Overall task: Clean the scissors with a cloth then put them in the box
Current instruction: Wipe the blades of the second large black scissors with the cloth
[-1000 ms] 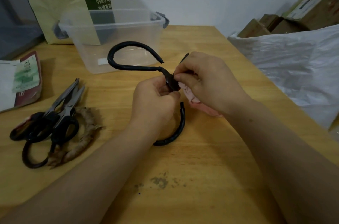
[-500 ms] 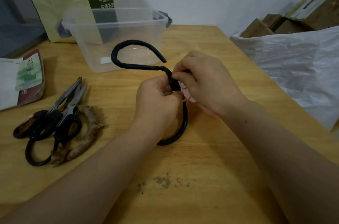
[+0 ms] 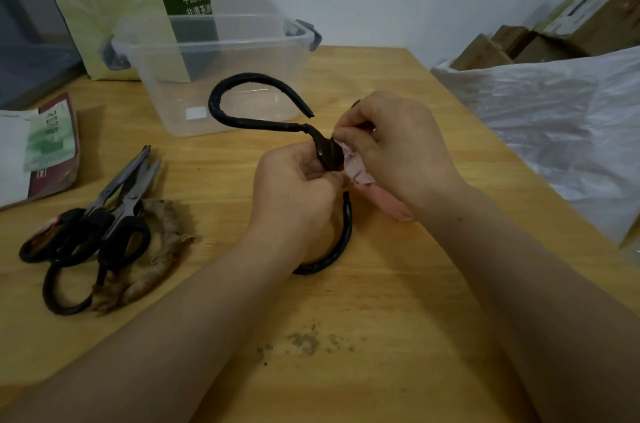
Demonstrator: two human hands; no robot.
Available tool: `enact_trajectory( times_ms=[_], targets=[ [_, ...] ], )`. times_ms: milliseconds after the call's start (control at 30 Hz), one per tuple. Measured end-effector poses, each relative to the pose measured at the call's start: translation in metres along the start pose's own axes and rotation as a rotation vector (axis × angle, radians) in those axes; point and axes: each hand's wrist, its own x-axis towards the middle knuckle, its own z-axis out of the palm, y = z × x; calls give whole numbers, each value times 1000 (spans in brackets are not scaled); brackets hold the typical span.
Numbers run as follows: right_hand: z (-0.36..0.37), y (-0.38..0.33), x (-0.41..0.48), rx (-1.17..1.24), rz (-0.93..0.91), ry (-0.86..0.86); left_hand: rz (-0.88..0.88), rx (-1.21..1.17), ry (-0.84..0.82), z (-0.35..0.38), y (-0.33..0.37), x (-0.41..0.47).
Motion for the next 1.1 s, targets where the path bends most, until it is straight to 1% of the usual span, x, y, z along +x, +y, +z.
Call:
enact_trajectory(
  times_ms=[133, 233, 367, 400, 433, 500, 533, 567, 633, 700, 867, 1100],
  targets=[
    [0, 3, -5, 76, 54, -21, -16, -44, -10, -1, 2, -2],
    [-1, 4, -6, 124, 33, -55, -43, -68, -5, -1, 4, -1],
    [-4, 10, -5, 147, 49, -179, -112, -42, 37, -2, 2, 2],
    [-5, 12, -4, 131, 57, -164, -117, -40, 43, -2, 1, 2],
    [-6, 12, -5, 129, 64, -105, -111, -45, 41, -2, 2, 2],
    [-6, 11, -6, 218, 82, 51, -78, -56, 19, 0, 4, 1],
    [-4, 8, -6, 265, 89, 86, -61, -54, 8, 0, 4, 1],
    [-1, 5, -6, 275, 77, 80, -46, -48, 3, 0, 4, 0],
    [6, 2, -6, 198, -19, 42, -30, -35, 0, 0, 2, 1],
    [9, 4, -4, 141, -109, 39, -30, -33, 3, -1, 0, 2],
    [9, 6, -3, 105, -239, -29, -35, -23, -11, -3, 1, 2],
    [3, 13, -3, 140, -184, -171, -98, -30, 20, -3, 1, 2]
  ],
)
